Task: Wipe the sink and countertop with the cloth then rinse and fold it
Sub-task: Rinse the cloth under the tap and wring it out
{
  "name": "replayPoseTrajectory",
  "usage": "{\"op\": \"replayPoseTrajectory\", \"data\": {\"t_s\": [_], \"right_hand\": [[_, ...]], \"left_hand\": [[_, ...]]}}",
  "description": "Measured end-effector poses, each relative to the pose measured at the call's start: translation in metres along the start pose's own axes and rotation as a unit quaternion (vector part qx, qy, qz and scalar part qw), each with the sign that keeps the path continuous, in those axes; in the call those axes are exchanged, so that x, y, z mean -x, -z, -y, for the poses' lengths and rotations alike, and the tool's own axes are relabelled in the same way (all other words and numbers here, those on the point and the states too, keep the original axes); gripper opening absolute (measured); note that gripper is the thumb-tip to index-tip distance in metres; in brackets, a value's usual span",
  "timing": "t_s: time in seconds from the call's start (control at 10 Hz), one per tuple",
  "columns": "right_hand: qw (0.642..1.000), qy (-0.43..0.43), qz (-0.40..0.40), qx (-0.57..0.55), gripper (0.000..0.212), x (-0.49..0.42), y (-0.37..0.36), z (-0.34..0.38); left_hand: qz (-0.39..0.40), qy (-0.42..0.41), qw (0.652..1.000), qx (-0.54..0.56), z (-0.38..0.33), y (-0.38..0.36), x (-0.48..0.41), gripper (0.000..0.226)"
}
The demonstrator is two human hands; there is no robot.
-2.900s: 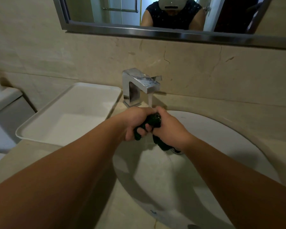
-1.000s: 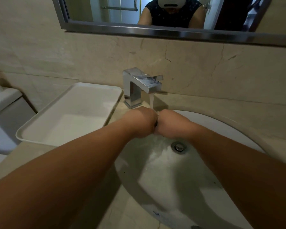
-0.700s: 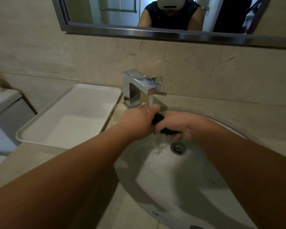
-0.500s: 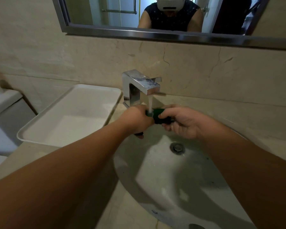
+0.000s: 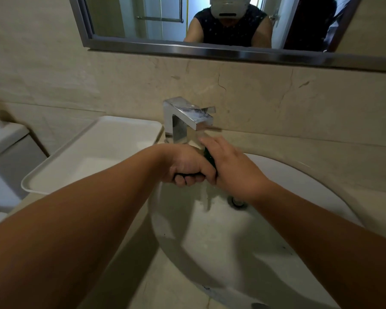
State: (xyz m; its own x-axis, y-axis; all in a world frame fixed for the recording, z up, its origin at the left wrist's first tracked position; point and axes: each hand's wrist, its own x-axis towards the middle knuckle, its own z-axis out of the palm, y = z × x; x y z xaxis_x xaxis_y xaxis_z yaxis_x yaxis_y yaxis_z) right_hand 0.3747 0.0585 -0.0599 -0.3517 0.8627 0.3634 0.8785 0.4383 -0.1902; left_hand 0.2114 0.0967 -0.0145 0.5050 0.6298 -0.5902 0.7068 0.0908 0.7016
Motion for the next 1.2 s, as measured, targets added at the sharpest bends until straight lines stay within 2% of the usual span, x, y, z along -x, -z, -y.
{"op": "replayPoseTrajectory", "data": {"t_s": [0.1, 0.2, 0.3, 0.4, 0.5, 0.6, 0.7, 0.8, 0.9, 1.0, 1.1, 1.2], "right_hand": [[0.99, -0.042, 0.051, 0.126, 0.036, -0.015, 0.001, 0.007], [0.982, -0.078, 0.084, 0.153, 0.026, -0.021, 0.001, 0.009], [0.97, -0.135, 0.142, 0.143, 0.021, -0.021, 0.011, 0.016], [0.964, -0.14, 0.191, 0.123, 0.022, -0.023, 0.013, 0.016], [0.942, -0.233, 0.222, 0.091, 0.03, -0.033, -0.003, 0.012], [0.937, -0.231, 0.261, -0.006, 0.017, -0.034, -0.004, 0.006], [0.929, -0.246, 0.261, -0.088, 0.015, -0.029, 0.004, 0.006], [0.865, -0.324, 0.274, -0.268, 0.024, -0.021, 0.013, 0.003], [0.823, -0.354, 0.288, -0.338, 0.02, -0.015, 0.011, 0.0], [0.809, -0.349, 0.27, -0.388, 0.017, -0.011, 0.007, 0.002], [0.721, -0.362, 0.251, -0.536, 0.044, -0.01, 0.006, -0.01], [0.702, -0.388, 0.18, -0.569, 0.043, -0.014, 0.006, -0.017]], "left_hand": [[-0.117, -0.021, 0.981, -0.156, -0.003, -0.007, -0.005, 0.027], [-0.198, -0.057, 0.946, -0.251, 0.001, -0.012, -0.01, 0.019], [-0.227, -0.079, 0.896, -0.374, 0.002, -0.021, -0.016, 0.022], [-0.235, -0.08, 0.862, -0.443, 0.003, -0.025, -0.02, 0.013], [-0.239, -0.083, 0.835, -0.489, 0.008, -0.025, -0.027, 0.012], [-0.235, -0.091, 0.814, -0.523, 0.009, -0.024, -0.026, 0.019], [-0.275, -0.127, 0.795, -0.525, 0.012, -0.024, -0.024, 0.021], [-0.321, -0.152, 0.782, -0.513, 0.017, -0.025, -0.02, 0.014], [-0.354, -0.142, 0.78, -0.497, 0.02, -0.029, -0.019, 0.023], [-0.372, -0.136, 0.796, -0.457, 0.024, -0.028, -0.022, 0.023], [-0.403, -0.169, 0.819, -0.371, 0.033, -0.016, -0.02, 0.012], [-0.407, -0.152, 0.854, -0.287, 0.036, -0.009, -0.017, 0.013]]}}
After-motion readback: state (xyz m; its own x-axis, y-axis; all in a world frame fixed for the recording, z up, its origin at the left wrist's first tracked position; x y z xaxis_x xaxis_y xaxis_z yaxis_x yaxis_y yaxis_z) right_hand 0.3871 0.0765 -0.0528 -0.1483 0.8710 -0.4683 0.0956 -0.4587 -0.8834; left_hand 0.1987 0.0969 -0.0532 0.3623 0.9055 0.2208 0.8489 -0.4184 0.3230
